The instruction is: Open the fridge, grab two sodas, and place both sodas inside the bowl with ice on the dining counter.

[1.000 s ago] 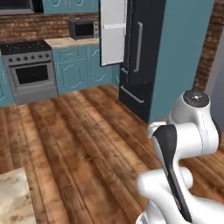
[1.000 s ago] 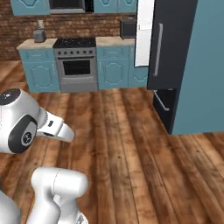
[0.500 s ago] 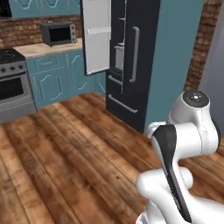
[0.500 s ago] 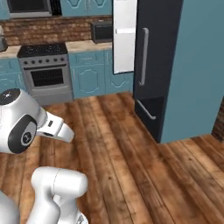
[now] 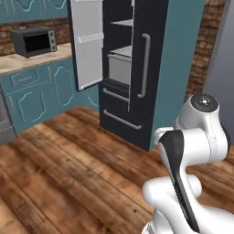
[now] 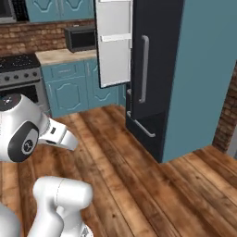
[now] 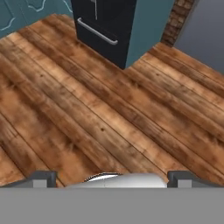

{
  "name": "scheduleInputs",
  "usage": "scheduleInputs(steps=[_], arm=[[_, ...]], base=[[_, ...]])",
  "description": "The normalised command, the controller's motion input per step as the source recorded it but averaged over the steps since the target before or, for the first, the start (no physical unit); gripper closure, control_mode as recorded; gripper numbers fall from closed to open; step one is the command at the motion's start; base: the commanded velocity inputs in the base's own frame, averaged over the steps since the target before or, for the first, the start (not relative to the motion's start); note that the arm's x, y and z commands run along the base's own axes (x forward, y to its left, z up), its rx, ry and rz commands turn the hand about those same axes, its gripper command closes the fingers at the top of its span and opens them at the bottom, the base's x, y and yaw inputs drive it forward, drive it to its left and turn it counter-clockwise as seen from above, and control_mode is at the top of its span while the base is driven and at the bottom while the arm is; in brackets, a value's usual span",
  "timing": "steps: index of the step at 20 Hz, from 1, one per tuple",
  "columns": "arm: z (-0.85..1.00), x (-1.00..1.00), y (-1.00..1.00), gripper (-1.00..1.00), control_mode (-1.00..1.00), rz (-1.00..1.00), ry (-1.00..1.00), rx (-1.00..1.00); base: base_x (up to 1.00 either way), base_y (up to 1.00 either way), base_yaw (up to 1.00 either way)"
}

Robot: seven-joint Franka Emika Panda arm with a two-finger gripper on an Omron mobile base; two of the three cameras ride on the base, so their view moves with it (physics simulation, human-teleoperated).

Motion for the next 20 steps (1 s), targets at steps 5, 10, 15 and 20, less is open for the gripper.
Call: scheduleInputs(steps=[5,10,15,20], arm=[[0.0,0.0,0.0,-1.0,1.0,0.0,0.0,0.0],[0.0,0.0,0.0,-1.0,1.0,0.0,0.0,0.0],[0.0,0.0,0.0,-1.0,1.0,0.0,0.0,0.0],[0.0,0.0,0.0,-1.0,1.0,0.0,0.0,0.0]], base=[[0.87,0.9,-0.35],[0.85,0.91,-0.35],[0.84,0.87,-0.35],[0.81,0.83,-0.35]])
